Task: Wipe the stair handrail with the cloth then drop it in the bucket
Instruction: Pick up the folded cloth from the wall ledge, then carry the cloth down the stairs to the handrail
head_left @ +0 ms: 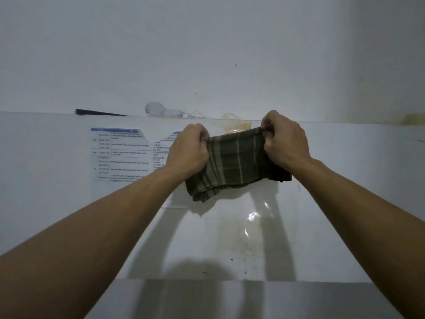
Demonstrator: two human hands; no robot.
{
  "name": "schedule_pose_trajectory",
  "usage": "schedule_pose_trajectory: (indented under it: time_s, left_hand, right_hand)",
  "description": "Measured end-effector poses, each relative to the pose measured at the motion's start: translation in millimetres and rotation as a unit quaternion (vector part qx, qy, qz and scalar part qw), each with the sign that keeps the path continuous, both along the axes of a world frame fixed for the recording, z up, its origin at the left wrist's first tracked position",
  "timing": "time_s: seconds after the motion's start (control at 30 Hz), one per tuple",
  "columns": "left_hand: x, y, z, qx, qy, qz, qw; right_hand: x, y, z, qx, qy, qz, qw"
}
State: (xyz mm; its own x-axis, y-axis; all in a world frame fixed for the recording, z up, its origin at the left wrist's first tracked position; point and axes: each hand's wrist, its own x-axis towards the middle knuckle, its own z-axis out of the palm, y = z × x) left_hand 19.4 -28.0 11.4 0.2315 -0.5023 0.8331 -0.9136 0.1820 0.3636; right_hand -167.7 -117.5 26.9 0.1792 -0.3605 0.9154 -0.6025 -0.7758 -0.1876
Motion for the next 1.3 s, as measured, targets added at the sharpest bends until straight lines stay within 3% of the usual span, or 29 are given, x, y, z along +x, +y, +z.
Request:
schedule_pose_trajectory:
  time_s: [0.13,0.33,0.53,0.67,1.03,1.3]
  left_hand:
    - [34.4,38.8,-5.8,0.047,0.017,0.004,0.999]
    - [108.7,115.2,-33.2,0.186,0.056,0.009,0.981]
    - [182.7,206.4,-71.5,0.199,0.046,0.061,0.977]
    - [231.2,273.5,-99.2,0.174,0.102,0.109,0.973]
    - [304.8,470.6,-140.3,0.137,0.22,0.251,0.933]
    - [309.5,612.2,-161.0,0.105,0.281,0.412,0.861]
  right_hand:
    - [24.0,20.8,-8.8,0.037,0.032,0.067,0.997]
    - [93.3,55.8,-31.8,0.095,0.128,0.162,0.974]
    - [192.0,103.8,-65.2,0.125,0.207,0.269,0.932]
    - [263.0,142.3,-86.9,0.137,0.217,0.346,0.902]
    - [430.9,287.2,-120.2,0.143,0.287,0.524,0.789]
    - [533.8,422.7,-141.7,0.107,0.325,0.659,0.669]
